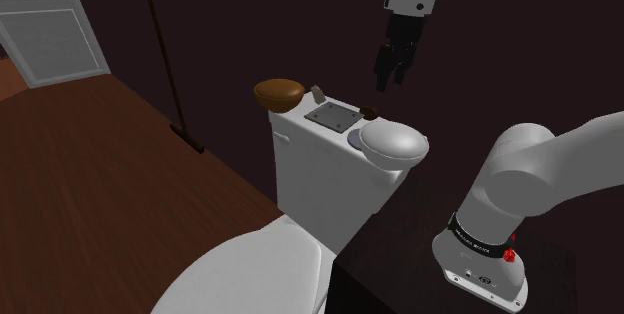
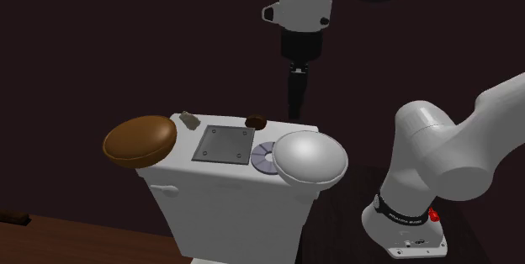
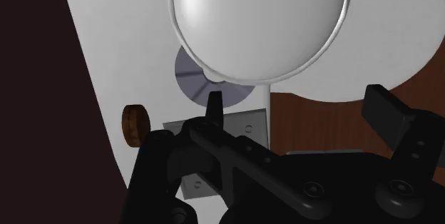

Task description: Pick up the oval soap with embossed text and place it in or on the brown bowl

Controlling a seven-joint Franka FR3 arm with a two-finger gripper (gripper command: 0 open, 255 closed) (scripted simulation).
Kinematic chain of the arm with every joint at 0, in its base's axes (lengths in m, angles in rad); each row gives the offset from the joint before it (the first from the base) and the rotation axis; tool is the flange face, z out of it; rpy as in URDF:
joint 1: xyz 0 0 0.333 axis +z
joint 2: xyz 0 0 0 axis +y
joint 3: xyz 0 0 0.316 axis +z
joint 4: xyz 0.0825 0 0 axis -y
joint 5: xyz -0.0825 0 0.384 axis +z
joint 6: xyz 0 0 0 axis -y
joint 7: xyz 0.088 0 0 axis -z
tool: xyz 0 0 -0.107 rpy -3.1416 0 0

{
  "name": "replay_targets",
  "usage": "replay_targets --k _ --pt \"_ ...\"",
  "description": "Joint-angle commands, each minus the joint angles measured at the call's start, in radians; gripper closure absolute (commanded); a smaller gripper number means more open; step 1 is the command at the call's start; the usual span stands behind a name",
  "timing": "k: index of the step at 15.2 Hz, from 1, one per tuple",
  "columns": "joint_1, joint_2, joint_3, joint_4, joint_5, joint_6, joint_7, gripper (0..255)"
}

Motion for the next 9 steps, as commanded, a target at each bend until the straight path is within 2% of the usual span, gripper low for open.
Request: replay_targets --k 1,9 --pt "0.000 0.000 0.000 0.000 0.000 0.000 0.000 0" --pt "-0.041 0.179 -0.100 -0.035 -0.115 0.189 -0.151 0"
